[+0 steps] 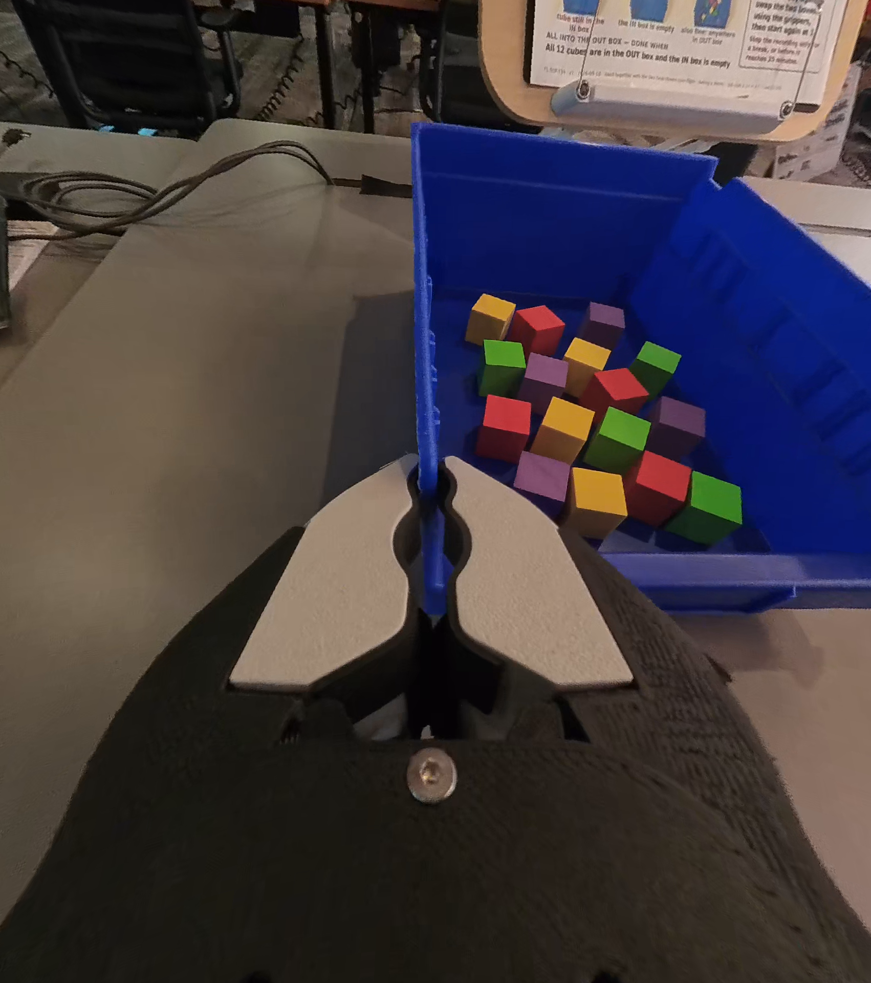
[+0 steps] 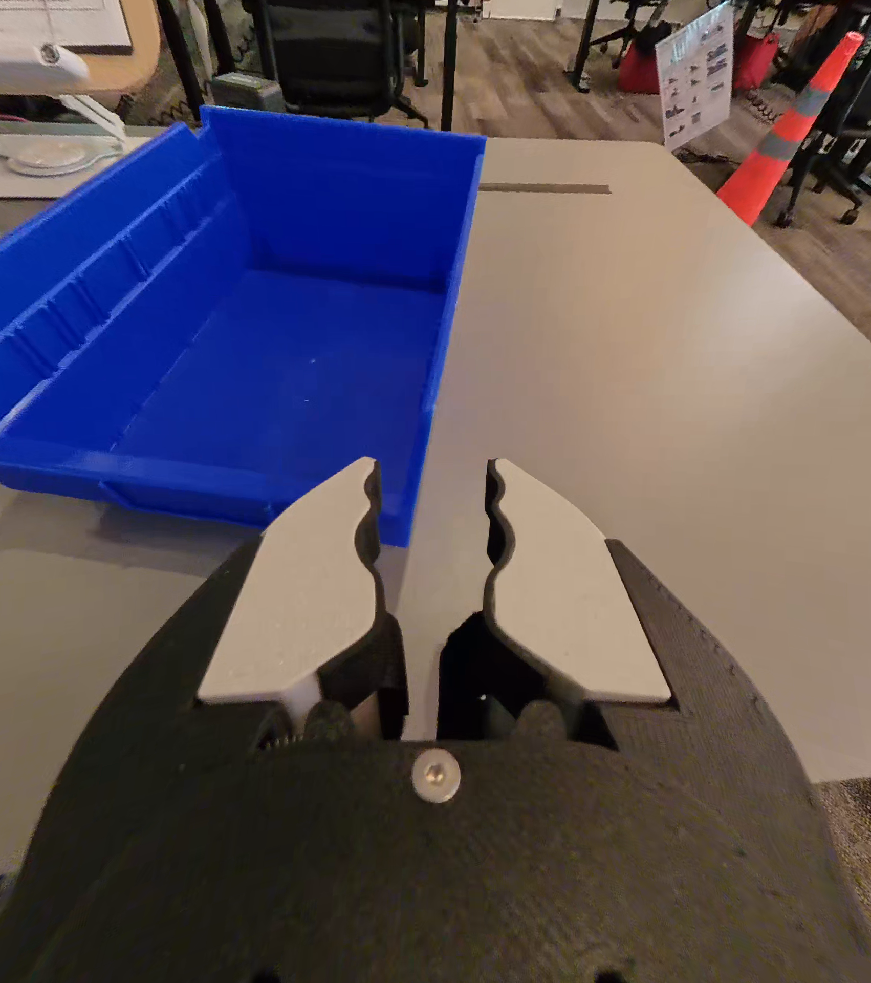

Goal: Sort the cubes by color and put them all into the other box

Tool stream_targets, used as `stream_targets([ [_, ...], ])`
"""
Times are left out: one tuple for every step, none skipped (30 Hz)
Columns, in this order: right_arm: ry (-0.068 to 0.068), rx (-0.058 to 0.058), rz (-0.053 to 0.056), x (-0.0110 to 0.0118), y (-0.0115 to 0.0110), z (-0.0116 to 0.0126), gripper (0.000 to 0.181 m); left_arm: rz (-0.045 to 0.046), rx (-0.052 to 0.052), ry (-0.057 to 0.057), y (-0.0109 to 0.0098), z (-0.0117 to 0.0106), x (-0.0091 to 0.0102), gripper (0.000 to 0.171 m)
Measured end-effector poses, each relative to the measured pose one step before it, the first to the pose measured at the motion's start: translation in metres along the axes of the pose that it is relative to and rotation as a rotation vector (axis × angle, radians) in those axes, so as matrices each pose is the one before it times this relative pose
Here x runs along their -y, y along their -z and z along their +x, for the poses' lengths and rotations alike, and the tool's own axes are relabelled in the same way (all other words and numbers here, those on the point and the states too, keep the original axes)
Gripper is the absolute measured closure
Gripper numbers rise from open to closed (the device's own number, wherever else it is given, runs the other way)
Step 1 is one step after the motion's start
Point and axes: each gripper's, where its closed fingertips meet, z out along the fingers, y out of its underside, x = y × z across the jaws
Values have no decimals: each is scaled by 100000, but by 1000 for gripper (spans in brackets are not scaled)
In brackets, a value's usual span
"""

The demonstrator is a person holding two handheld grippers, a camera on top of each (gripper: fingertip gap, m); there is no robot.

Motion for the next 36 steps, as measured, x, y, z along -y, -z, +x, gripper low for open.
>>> stream_targets([
  [-1082,-308,349,28,-507,30,144,549,699,1667,225,-9,-71,167],
  [-1262,-455,193,86,-590,140,144,708,900,1438,208,-5,-74,167],
  [-1973,645,-677,26,-657,69,145,717,1155,614,188,-2,-66,168],
  [-1928,1727,-919,-31,-699,-63,146,669,1409,53,184,-8,-66,167],
  [-537,1505,-2744,-297,-725,-39,148,484,1404,-287,166,-4,-68,167],
  [94,1214,-1855,-166,-654,-14,153,186,1266,-385,173,0,-67,167],
  [617,3257,35,106,-546,-331,164,111,1145,-109,169,-12,-55,167],
  [1975,3575,-209,102,-424,-433,175,67,879,-98,175,1,-70,167],
  [2420,-686,-319,108,-296,75,175,64,718,-163,215,-5,-71,167],
  [4647,938,-561,91,-233,-141,175,82,568,145,270,-23,-105,167],
  [3196,1223,-332,56,-121,-140,175,70,404,621,331,-36,-110,167],
  [2653,2047,-238,-9,-1,-133,174,278,427,687,358,-58,-128,167],
  [1384,2034,-40,-71,139,-43,174,349,718,369,371,-96,-116,167],
  [222,1028,-101,-133,264,65,174,292,798,328,342,-79,-103,167],
  [933,1766,-376,-190,355,-42,174,228,469,201,254,-39,-89,167],
  [1331,1698,-251,-205,409,-62,174,146,456,1,180,-49,-49,167],
  [913,992,-91,-217,419,-37,174,133,355,-124,97,-74,-29,167],
  [844,1334,-325,-217,419,-94,174,-34,307,-225,26,-102,3,167],
  [720,1328,-329,-191,362,-74,174,-113,593,-164,-60,-143,36,168],
  [624,1219,-77,-127,254,-21,174,-112,574,-166,-161,-160,74,168],
  [-540,-654,364,-48,77,274,175,-208,394,-157,-245,-163,96,167],
  [-1414,-654,578,34,-112,299,176,-69,246,-17,-294,-100,115,167],
  [-2333,307,552,138,-267,154,176,-72,-98,-215,-351,12,117,167],
  [-2766,9,379,194,-365,58,177,-278,-149,-583,-375,127,114,167],
  [-1818,-467,179,207,-393,-74,177,-318,-52,-888,-359,186,109,167],
  [-992,-738,61,200,-386,-187,177,-160,117,-1152,-336,150,110,167],
  [-1168,-1080,183,207,-381,-188,177,7,343,-1105,-326,26,112,168],
  [-1237,-1342,563,231,-426,-105,177,17,158,-769,-321,-99,122,168],
  [-1327,-1977,725,243,-446,14,177,-143,-370,76,-338,-221,121,168],
  [-1149,-1565,491,241,-451,-13,177,-523,-752,1264,-332,-338,137,167],
  [-905,-1059,35,200,-440,-77,177,-990,-918,1435,-325,-373,134,167],
  [-266,-1229,34,181,-384,-86,178,-1096,-799,662,-281,-335,122,167],
  [416,-918,177,157,-329,-137,177,-702,-536,-139,-222,-205,95,167],
  [1305,-665,72,120,-248,-163,177,-456,-276,-669,-156,-4,49,167],
  [1296,-359,-71,68,-136,-177,177,-271,-8,-1407,-97,171,23,168],
  [590,799,308,33,-51,-263,177,104,-16,-1799,-81,278,17,168],
])
